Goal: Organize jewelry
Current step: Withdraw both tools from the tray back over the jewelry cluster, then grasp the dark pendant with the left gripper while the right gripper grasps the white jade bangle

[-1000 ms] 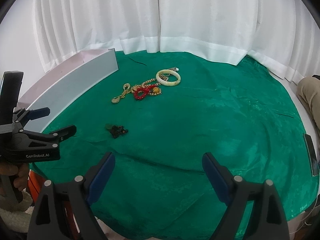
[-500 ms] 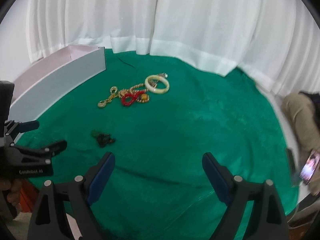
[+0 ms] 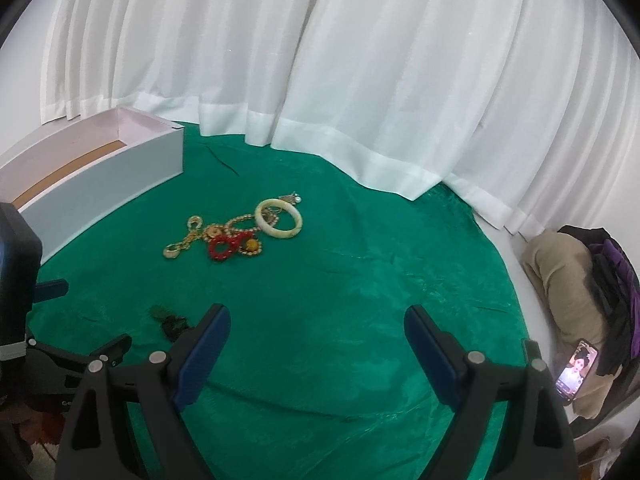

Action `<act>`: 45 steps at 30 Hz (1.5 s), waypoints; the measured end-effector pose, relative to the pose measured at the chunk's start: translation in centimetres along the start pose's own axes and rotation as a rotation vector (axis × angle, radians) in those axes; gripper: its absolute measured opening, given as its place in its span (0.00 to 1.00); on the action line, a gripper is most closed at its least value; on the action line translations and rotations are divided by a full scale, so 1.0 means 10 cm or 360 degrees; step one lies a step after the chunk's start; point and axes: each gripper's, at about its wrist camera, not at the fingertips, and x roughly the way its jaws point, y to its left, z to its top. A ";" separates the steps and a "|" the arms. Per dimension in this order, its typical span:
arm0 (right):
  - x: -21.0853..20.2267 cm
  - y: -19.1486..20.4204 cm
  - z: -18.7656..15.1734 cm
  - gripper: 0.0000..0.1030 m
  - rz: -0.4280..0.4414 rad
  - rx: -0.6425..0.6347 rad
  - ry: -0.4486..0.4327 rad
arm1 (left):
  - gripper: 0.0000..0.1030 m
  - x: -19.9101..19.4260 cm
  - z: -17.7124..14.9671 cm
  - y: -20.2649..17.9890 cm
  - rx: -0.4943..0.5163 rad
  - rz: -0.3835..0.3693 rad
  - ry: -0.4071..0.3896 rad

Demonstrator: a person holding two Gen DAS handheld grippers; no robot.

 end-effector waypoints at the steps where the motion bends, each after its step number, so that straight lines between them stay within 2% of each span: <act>1: 0.02 -0.02 0.00 0.88 0.0000 0.0011 0.0007 | 0.99 0.01 0.01 -0.01 0.0003 0.0001 0.0001; 21: 0.22 -0.18 -0.03 0.88 -0.0037 0.0082 0.0085 | 0.99 0.27 0.05 -0.05 0.0014 -0.0033 0.0085; 24: 0.26 -0.23 -0.04 0.88 -0.0019 0.0115 0.0115 | 0.99 0.24 0.07 0.09 0.0006 -0.0065 0.0069; 28: 0.34 -0.33 -0.12 0.88 -0.0023 0.0153 0.0153 | 0.99 0.20 0.05 0.27 -0.0011 -0.0218 0.0042; 32: 0.49 -0.37 -0.21 0.88 0.0049 0.0221 0.0229 | 0.99 0.31 0.05 0.04 0.0056 -0.0270 0.0074; 34: 0.51 -0.35 -0.22 0.88 0.0082 0.0226 0.0238 | 0.98 0.40 0.08 -0.16 0.0131 -0.0258 0.0069; 36: 0.50 -0.32 -0.22 0.88 0.0100 0.0211 0.0226 | 0.84 0.52 0.13 -0.32 0.0200 -0.0183 0.0076; 37: 0.50 -0.32 -0.20 0.88 0.0115 0.0206 0.0214 | 0.80 0.59 0.14 -0.37 0.0227 -0.0152 0.0089; 38: 0.50 -0.32 -0.19 0.88 0.0134 0.0205 0.0205 | 0.76 0.62 0.15 -0.39 0.0225 -0.0168 0.0081; 40: 0.52 -0.35 -0.13 0.88 0.0204 0.0209 0.0184 | 0.58 0.62 0.18 -0.36 0.0181 -0.0197 0.0055; 41: 0.54 -0.37 -0.09 0.88 0.0256 0.0211 0.0168 | 0.32 0.61 0.18 -0.35 0.0182 -0.0191 0.0041; 42: 0.58 -0.38 -0.05 0.88 0.0295 0.0210 0.0157 | 0.22 0.59 0.18 -0.33 0.0185 -0.0194 0.0031; 45: 0.82 -0.35 0.12 0.88 0.0398 0.0172 0.0147 | 0.19 0.58 0.19 -0.19 0.0105 -0.0269 0.0050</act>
